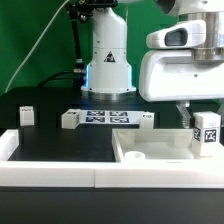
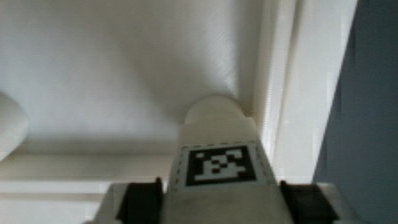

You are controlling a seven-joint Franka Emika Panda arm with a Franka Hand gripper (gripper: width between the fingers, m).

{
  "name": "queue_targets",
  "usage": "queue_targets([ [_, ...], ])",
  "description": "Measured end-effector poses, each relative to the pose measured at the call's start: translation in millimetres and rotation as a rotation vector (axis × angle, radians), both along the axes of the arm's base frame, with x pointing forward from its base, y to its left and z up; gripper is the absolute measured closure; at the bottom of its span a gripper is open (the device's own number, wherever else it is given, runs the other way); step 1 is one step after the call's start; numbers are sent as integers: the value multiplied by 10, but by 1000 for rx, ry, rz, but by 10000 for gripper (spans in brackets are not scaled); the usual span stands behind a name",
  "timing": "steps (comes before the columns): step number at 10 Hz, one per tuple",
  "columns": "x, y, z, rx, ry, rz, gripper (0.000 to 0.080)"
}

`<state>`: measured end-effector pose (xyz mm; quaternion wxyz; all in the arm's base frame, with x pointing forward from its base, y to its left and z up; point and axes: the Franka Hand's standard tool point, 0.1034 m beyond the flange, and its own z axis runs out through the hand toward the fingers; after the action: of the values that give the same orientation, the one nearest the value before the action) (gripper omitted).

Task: Assemble one leg

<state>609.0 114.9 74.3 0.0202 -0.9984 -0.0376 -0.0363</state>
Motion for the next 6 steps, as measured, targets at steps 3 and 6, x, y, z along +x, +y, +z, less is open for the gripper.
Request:
queue_targets([
  [3, -2, 5, -2, 6, 3, -48, 508],
  [6, -1, 67, -2, 50, 4, -417, 508],
])
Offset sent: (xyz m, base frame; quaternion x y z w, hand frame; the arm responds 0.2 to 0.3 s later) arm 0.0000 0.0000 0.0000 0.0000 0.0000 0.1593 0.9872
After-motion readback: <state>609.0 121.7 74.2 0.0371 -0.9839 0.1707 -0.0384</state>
